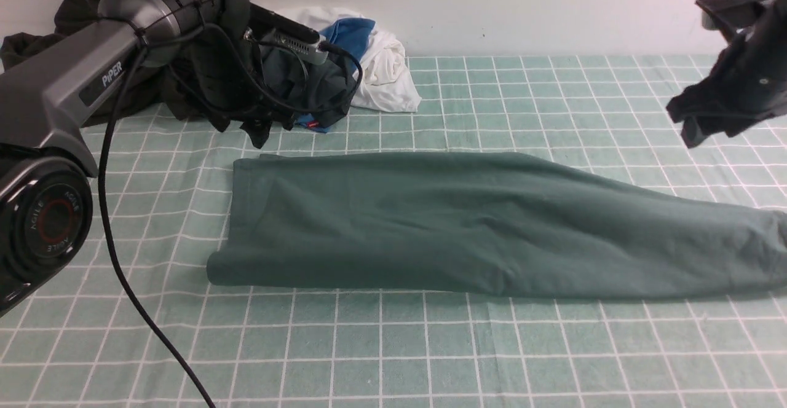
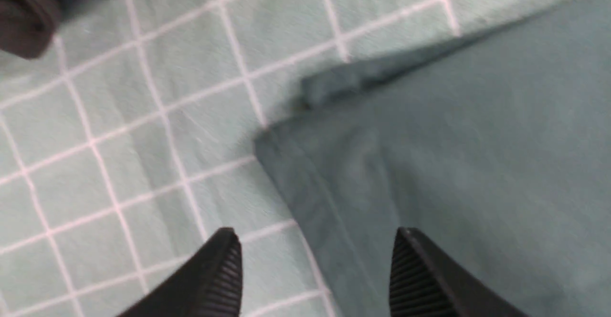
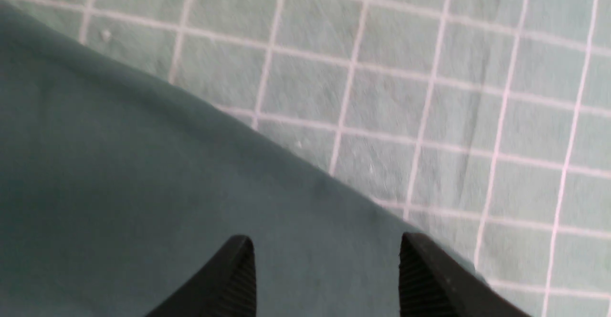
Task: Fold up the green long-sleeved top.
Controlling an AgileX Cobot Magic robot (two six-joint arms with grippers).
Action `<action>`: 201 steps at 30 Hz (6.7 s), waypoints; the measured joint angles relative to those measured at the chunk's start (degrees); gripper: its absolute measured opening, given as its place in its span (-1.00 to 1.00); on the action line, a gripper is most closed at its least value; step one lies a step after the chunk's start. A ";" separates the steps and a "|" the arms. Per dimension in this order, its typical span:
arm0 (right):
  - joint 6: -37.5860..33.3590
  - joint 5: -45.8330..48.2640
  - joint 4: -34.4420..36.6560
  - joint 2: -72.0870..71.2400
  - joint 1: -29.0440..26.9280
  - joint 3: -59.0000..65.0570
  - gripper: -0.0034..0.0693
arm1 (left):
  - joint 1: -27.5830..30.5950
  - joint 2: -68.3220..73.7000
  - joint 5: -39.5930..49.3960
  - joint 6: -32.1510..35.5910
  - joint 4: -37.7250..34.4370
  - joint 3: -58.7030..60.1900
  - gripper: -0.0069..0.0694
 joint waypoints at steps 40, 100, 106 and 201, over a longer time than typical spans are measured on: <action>0.11 -14.79 3.60 -5.87 -14.97 23.85 -0.84 | -0.11 -10.80 0.87 8.61 -9.38 16.49 -0.83; -2.18 -12.65 9.96 5.12 43.05 0.27 0.36 | -0.11 -110.55 -6.66 -4.02 -7.67 89.71 -0.83; -0.06 -3.66 9.89 -11.13 40.93 1.32 0.23 | -0.11 -112.07 -7.65 -3.97 -6.37 89.71 -0.83; 19.59 -45.42 -1.27 -114.29 1.04 101.41 -0.94 | -0.11 -112.19 -7.77 -4.02 -6.37 89.71 -0.83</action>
